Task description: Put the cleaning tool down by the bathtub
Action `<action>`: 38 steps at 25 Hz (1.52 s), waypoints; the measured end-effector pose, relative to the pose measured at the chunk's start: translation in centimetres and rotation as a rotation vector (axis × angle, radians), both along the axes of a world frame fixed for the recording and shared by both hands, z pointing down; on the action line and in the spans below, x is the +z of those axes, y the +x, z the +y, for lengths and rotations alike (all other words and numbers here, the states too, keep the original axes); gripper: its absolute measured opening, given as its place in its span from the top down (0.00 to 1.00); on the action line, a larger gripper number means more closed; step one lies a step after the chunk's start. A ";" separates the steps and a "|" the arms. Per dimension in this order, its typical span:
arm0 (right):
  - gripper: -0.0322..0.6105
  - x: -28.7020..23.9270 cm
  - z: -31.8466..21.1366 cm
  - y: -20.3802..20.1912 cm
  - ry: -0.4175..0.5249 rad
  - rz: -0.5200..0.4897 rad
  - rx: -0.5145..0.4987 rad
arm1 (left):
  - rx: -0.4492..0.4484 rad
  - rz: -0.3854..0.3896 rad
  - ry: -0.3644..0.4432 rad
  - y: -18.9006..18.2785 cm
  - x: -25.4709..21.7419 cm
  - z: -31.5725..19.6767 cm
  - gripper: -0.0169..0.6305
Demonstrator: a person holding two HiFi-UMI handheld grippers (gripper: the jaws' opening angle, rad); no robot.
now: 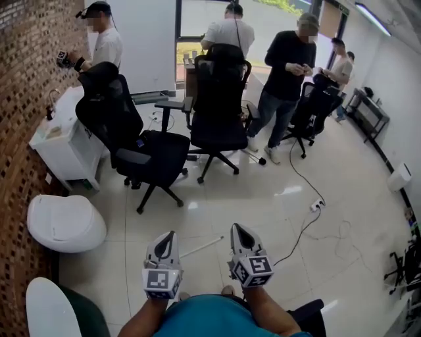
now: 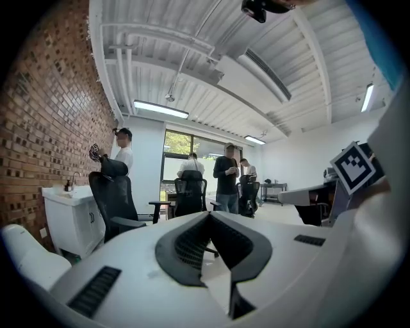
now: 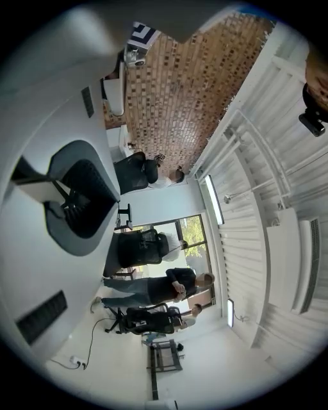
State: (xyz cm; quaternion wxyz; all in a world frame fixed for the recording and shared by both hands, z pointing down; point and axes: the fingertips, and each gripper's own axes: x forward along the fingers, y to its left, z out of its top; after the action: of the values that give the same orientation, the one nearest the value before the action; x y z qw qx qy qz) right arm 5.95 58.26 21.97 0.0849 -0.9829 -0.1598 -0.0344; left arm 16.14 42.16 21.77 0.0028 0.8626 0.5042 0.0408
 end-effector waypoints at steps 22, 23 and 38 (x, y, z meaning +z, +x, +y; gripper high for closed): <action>0.93 9.6 -1.1 7.5 0.045 -0.128 -0.242 | -0.184 -0.016 0.120 6.3 5.7 -3.5 0.97; 0.93 10.7 -0.1 8.6 0.023 -0.130 -0.257 | -0.189 -0.003 0.110 7.2 6.5 -2.5 0.97; 0.86 33.1 -3.0 13.4 -0.029 -0.362 -0.423 | -0.111 -0.049 0.254 13.5 28.6 -4.1 0.97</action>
State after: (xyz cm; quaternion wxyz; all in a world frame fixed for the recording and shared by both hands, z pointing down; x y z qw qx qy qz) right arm 19.40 55.31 55.06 0.0317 -0.9734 0.0361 -0.2240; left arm 29.66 38.02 50.41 -0.0919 0.8814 0.4463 0.1250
